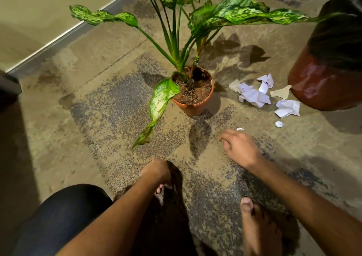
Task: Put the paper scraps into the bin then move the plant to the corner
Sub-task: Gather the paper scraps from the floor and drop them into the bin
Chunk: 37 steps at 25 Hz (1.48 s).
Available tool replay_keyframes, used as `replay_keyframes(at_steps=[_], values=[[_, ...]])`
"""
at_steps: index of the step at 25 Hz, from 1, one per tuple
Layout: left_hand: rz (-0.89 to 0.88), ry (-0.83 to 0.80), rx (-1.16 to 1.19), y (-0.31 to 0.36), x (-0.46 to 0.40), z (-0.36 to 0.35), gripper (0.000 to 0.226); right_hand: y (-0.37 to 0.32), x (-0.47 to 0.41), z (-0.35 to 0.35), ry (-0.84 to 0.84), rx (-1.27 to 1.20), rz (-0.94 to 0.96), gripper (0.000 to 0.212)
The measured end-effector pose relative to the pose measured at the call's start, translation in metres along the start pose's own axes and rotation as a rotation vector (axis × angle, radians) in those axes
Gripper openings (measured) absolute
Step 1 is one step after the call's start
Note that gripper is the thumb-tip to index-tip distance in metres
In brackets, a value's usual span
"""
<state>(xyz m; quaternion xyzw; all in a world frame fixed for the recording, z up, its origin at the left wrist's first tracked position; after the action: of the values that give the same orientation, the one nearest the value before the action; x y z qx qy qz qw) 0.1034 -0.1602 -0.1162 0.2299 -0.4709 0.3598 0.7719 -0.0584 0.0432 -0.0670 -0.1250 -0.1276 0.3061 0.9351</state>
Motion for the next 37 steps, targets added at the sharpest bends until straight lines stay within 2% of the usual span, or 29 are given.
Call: replay_keyframes(at_steps=[3,8,10,12,14,16,17,19,23,25,29,31,33,37], values=[[-0.058,0.155,-0.011,0.006,0.004,0.007,0.014,0.022,-0.001,0.006,0.007,0.039,-0.066,0.030],[-0.119,0.185,-0.009,0.016,0.008,0.014,0.010,0.060,-0.001,0.018,0.060,0.072,-0.224,0.029],[-0.211,0.228,0.063,0.039,0.010,0.026,0.005,0.076,0.000,0.024,0.091,0.088,-0.279,0.029],[-0.387,0.283,0.163,0.074,0.016,0.039,0.013,0.085,-0.002,0.024,0.090,0.123,-0.302,0.031],[-0.553,0.279,0.325,0.112,0.026,0.041,0.014,0.086,-0.005,0.022,0.085,0.142,-0.285,0.033],[-0.575,0.230,0.387,0.142,0.025,0.035,0.003,0.078,-0.010,0.021,0.077,0.165,-0.236,0.033],[-0.589,0.190,0.419,0.156,0.024,0.029,0.008,0.071,-0.012,0.018,0.058,0.199,-0.200,0.032],[-0.672,0.208,0.436,0.185,0.029,0.030,0.011,0.055,-0.016,0.011,0.010,0.308,-0.106,0.029],[-0.798,0.306,0.257,0.215,0.034,0.032,0.013,0.047,-0.011,0.004,-0.030,0.305,-0.047,0.023],[-0.818,0.273,0.185,0.224,0.028,0.023,0.012,0.065,-0.006,0.010,0.002,0.239,-0.143,0.025],[-0.847,0.319,0.100,0.237,0.029,0.019,0.012,0.134,0.018,0.043,0.213,0.071,-0.474,0.018],[-0.861,0.338,0.054,0.244,0.030,0.015,0.015,0.163,0.026,0.051,0.239,0.018,-0.580,0.022],[-0.847,0.358,-0.057,0.249,0.031,0.007,0.019,0.176,0.027,0.044,0.180,0.031,-0.610,0.026],[-0.864,0.430,-0.233,0.257,0.034,0.000,0.021,0.181,0.029,0.037,0.167,0.052,-0.606,0.007]])
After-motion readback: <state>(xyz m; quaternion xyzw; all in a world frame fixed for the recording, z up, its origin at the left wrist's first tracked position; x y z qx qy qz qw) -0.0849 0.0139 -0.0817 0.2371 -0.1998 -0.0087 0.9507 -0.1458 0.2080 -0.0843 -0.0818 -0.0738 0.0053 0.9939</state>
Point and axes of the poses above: each hand's wrist, its own x-axis away from the middle knuckle, its own z-axis out of the back of the hand, y = z × x, the point moved 10 cm from there along -x, towards the middle knuckle, and after that the axes turned 12 degrees about x, right-handed, at the moved point
